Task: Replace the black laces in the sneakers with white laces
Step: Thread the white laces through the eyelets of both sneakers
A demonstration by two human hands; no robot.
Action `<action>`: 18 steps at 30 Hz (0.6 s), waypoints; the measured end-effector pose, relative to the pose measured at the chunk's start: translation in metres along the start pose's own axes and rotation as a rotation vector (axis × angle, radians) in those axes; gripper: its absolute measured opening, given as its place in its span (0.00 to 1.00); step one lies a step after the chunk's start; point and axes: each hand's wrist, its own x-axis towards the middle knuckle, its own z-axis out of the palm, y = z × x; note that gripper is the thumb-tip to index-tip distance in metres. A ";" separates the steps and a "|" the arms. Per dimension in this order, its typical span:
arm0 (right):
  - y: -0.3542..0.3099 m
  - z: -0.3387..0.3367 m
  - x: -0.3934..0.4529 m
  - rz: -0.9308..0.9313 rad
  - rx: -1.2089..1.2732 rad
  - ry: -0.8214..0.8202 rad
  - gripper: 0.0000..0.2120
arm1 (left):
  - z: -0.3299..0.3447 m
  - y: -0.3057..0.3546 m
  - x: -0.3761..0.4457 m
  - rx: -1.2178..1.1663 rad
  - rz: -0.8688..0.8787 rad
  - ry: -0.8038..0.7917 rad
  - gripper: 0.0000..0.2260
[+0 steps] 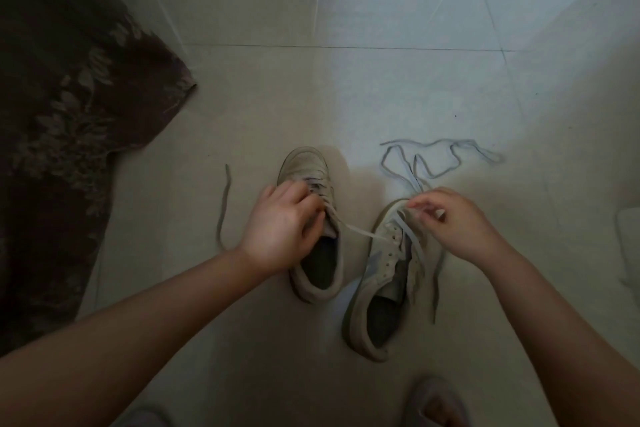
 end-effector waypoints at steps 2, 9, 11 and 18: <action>-0.001 -0.002 -0.002 0.041 -0.019 -0.037 0.04 | 0.002 0.006 0.001 -0.024 0.016 -0.001 0.10; 0.003 -0.003 -0.011 0.182 -0.295 -0.440 0.12 | 0.008 0.008 -0.002 -0.023 -0.062 -0.055 0.14; 0.000 -0.003 -0.011 0.138 -0.147 -0.414 0.12 | 0.012 0.011 -0.003 -0.047 -0.109 -0.066 0.16; -0.056 -0.007 0.004 0.381 1.013 -0.139 0.12 | 0.012 0.029 0.009 -0.165 -0.461 -0.194 0.19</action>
